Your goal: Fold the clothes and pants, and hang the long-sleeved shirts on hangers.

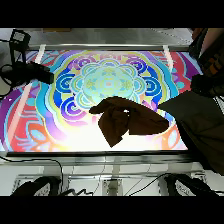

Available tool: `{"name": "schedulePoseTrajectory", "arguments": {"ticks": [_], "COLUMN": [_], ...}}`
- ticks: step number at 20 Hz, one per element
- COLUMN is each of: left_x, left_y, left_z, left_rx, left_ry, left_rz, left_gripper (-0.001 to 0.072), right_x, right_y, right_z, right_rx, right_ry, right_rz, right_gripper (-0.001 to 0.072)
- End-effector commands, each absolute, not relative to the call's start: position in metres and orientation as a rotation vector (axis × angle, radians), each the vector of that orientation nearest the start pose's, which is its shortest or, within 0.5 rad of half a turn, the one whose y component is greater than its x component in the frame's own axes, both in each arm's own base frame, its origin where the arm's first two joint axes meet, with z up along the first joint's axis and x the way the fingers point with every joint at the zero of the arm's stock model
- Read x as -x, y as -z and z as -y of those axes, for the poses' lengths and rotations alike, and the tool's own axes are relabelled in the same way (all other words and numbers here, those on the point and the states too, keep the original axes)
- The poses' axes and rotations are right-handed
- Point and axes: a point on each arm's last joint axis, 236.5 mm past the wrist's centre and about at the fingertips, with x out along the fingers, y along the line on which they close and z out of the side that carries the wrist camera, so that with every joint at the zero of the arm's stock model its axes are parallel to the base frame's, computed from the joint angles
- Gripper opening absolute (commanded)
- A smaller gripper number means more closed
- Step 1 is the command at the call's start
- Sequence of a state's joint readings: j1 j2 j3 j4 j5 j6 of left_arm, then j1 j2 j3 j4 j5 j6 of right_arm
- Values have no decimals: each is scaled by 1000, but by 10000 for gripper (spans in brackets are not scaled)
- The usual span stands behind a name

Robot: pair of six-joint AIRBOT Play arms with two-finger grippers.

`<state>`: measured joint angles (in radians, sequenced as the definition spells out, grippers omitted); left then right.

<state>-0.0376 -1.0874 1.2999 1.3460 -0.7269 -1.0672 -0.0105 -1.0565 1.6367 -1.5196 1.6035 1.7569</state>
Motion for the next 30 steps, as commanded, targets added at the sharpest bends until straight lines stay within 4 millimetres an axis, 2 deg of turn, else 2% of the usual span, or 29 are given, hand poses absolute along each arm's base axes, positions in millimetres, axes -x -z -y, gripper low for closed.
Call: {"name": "schedulePoseTrajectory", "arguments": {"ticks": [1,8,12,15,16,18,19,21,23,24,25,27,29,30], "left_x": [-461,-461,-461,-461,-461,-461,-461,-460,-459,-459,-458,-458,-458,-458], "left_y": [-218,-218,-218,-218,-218,-218,-218,-219,-222,-224,-225,-226,-225,-225], "left_z": [52,52,52,52,52,52,54,60,69,73,75,78,78,78], "left_rx": [-298,-299,-299,-299,-298,-298,-291,-252,-198,-171,-155,-141,-141,-141], "left_ry": [264,264,264,264,264,264,268,284,310,322,330,336,336,336], "left_rz": [-465,-466,-466,-466,-466,-465,-464,-460,-452,-448,-445,-443,-443,-443], "left_gripper": [58,59,59,59,59,59,59,59,59,58,59,59,60,59], "right_x": [-331,-334,-353,-380,-380,-376,-370,-348,-321,-308,-294,-271,-260,-262], "right_y": [-225,-227,-240,-265,-265,-255,-242,-201,-144,-112,-80,-29,5,14], "right_z": [-9,-9,-9,-7,-2,30,48,80,97,99,92,55,13,2], "right_rx": [-199,-200,-205,-207,-172,14,66,147,123,113,121,114,132,185], "right_ry": [56,56,48,39,48,118,165,211,221,204,145,-70,-318,-405], "right_rz": [-1024,-1011,-913,-759,-755,-800,-855,-1024,-1208,-1295,-1383,-1499,-1511,-1478], "right_gripper": [15,15,15,14,15,14,14,15,14,15,15,15,36,41]}}
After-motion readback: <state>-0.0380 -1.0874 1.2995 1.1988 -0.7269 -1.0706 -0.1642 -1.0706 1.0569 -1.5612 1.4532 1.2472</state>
